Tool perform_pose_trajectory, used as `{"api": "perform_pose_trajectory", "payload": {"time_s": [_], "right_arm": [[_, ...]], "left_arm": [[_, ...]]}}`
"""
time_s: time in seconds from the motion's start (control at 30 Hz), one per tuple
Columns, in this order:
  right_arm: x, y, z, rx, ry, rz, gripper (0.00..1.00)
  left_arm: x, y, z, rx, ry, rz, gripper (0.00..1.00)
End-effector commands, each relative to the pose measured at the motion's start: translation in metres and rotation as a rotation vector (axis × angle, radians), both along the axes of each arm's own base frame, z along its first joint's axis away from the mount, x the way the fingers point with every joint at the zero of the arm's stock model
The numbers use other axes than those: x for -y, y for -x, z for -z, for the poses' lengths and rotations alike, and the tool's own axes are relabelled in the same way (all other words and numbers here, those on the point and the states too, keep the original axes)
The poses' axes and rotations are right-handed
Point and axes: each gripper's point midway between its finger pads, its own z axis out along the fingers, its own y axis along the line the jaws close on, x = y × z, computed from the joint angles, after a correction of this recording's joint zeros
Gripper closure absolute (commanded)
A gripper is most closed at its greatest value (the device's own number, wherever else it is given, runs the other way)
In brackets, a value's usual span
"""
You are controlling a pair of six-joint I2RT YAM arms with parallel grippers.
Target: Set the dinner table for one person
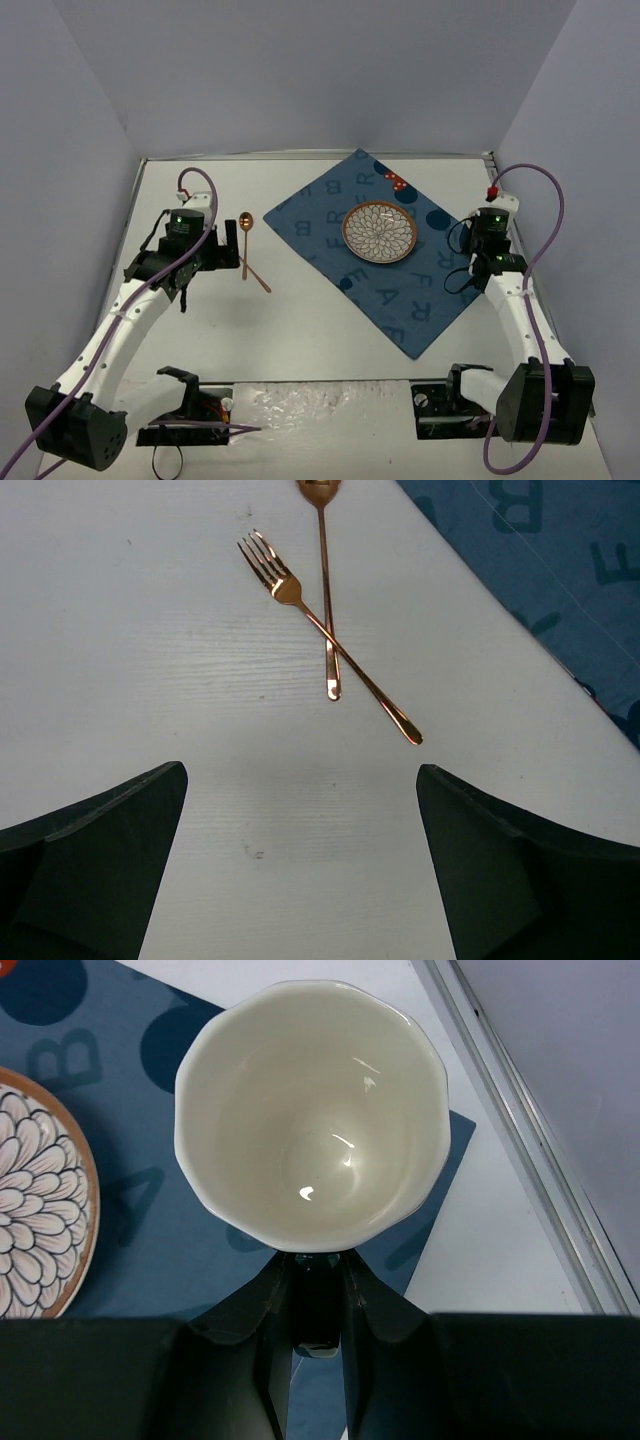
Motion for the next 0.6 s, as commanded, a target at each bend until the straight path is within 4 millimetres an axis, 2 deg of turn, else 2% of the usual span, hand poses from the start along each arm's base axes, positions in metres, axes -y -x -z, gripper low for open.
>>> {"api": "perform_pose_trajectory", "payload": {"time_s": [0.0,0.1,0.17,0.33,0.57], "right_arm": [[0.015,-0.040,-0.052,0.219,0.022,-0.003,1.00],[0.028,-0.044,-0.054,0.228,0.036,-0.031,1.00],[0.033,-0.047,-0.045,0.202,0.048,-0.071,1.00],[0.030,-0.055,-0.032,0.167,0.052,-0.175,1.00],[0.037,-0.061,-0.017,0.124,0.079,-0.212,1.00]], "left_arm": [[-0.007,0.001,-0.018,0.083,-0.067,0.014,0.03],[-0.007,0.005,-0.020,0.092,-0.097,0.020,0.03],[-0.010,0.007,-0.022,0.105,-0.117,0.007,0.03],[-0.010,0.010,-0.026,0.124,-0.129,0.010,0.03],[-0.012,0.013,-0.030,0.143,-0.139,0.006,0.03]]}}
